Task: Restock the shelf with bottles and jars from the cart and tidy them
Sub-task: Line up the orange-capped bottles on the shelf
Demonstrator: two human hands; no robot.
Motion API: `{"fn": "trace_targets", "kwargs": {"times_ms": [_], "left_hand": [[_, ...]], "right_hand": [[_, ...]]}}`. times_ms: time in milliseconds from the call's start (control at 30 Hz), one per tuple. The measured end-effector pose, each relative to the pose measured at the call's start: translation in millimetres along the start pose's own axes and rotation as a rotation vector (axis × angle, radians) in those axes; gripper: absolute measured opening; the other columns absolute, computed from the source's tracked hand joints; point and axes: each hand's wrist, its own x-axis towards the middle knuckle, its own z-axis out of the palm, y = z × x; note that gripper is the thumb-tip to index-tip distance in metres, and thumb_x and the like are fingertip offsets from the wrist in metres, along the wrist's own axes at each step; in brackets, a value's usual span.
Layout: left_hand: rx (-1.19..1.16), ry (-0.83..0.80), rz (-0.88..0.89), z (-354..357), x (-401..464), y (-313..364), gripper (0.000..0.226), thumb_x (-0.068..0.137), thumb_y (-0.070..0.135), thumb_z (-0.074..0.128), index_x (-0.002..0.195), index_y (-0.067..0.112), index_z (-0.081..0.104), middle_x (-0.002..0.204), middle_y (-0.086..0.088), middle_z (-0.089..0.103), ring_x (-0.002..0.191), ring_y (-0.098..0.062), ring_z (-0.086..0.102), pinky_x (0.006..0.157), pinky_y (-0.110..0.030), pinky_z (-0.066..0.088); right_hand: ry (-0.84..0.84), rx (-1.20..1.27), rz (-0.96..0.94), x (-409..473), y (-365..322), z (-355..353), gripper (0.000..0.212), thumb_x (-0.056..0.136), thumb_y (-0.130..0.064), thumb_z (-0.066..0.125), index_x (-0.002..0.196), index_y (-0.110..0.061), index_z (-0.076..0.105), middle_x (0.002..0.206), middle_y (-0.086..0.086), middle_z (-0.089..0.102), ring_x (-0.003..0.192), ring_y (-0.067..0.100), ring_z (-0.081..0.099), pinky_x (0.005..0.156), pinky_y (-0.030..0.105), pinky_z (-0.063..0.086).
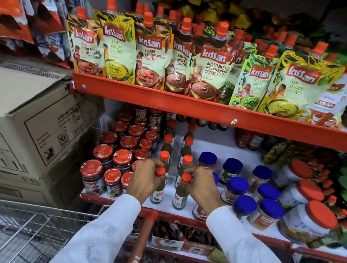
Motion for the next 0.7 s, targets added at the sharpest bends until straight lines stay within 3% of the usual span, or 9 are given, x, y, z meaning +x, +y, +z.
{"fn": "trace_targets", "kwargs": {"times_ms": [100, 233, 700], "left_hand": [[-0.005, -0.040, -0.006, -2, 5, -6, 0.036, 0.071, -0.001, 0.075, 0.105, 0.012, 0.075, 0.103, -0.006, 0.078, 0.091, -0.018, 0.073, 0.090, -0.035, 0.060], [0.000, -0.078, 0.020, -2, 7, -7, 0.038, 0.070, 0.000, 0.081, 0.106, 0.012, 0.075, 0.106, -0.005, 0.078, 0.098, -0.018, 0.073, 0.095, -0.036, 0.059], [-0.026, -0.093, 0.010, 0, 8, -7, 0.038, 0.072, 0.000, 0.080, 0.108, 0.010, 0.074, 0.106, -0.008, 0.077, 0.094, -0.020, 0.073, 0.093, -0.037, 0.059]], "right_hand": [[-0.024, 0.004, -0.041, 4, 3, -3, 0.036, 0.074, 0.001, 0.075, 0.106, -0.016, 0.072, 0.108, 0.001, 0.073, 0.096, 0.018, 0.069, 0.090, 0.029, 0.056], [-0.062, -0.032, -0.103, 7, 6, -4, 0.040, 0.076, 0.003, 0.073, 0.112, -0.014, 0.071, 0.115, 0.003, 0.072, 0.100, 0.019, 0.068, 0.091, 0.027, 0.055], [-0.134, -0.086, -0.182, 8, 11, -8, 0.046, 0.078, 0.004, 0.072, 0.118, -0.021, 0.067, 0.122, 0.000, 0.069, 0.108, 0.018, 0.065, 0.095, 0.037, 0.056]]}}
